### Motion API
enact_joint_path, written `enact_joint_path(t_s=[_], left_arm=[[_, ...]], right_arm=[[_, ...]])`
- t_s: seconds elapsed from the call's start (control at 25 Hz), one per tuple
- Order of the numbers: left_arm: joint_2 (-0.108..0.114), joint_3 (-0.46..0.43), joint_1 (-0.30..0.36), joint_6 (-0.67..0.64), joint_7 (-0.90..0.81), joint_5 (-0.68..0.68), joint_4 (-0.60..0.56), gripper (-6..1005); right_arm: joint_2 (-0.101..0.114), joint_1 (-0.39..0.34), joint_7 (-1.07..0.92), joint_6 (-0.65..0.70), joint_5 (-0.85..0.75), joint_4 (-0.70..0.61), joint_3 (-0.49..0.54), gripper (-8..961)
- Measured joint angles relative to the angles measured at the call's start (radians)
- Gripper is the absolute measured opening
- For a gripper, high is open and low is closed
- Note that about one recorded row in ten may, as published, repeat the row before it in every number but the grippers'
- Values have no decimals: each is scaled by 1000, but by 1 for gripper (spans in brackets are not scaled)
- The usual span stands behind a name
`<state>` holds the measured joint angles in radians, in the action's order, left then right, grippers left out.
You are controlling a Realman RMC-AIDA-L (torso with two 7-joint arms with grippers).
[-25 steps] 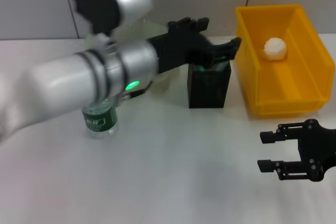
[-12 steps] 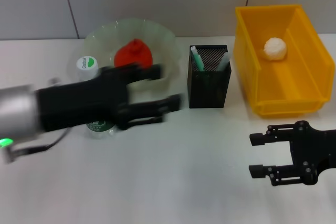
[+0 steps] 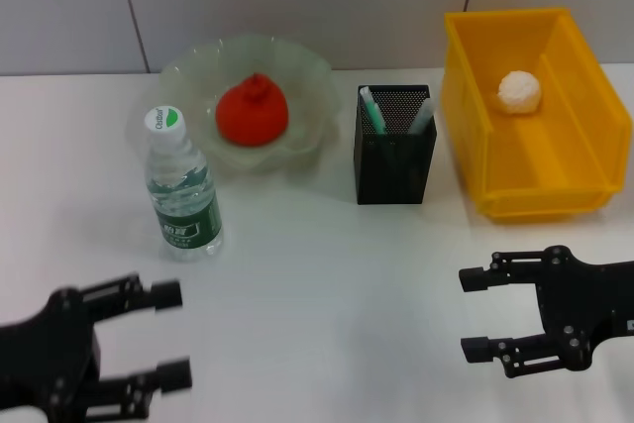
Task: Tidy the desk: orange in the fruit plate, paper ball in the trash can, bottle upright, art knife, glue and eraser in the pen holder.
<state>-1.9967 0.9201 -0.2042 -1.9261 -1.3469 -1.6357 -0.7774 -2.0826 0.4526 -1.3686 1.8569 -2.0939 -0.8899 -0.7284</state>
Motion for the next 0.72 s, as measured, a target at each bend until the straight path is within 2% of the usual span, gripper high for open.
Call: enact_joint_path(t_s=[0.12,0.24,0.36,0.72], left_arm=[[20,1,0,-14,61,-40,52,813],[28,3,-1,-19,80,-69,60,813],[44,-2,-31,-23,85,-134,79,813],[54,-9,-83,-13,70,-176,90,813]], right_arm=[[1,-1,14,-15,0,11,5,773],[1,-7,29,-28,2,30,11,773],[1,-11,33,-37,17,36,13,773],[3,-13,44,-63,26,52,13,773]])
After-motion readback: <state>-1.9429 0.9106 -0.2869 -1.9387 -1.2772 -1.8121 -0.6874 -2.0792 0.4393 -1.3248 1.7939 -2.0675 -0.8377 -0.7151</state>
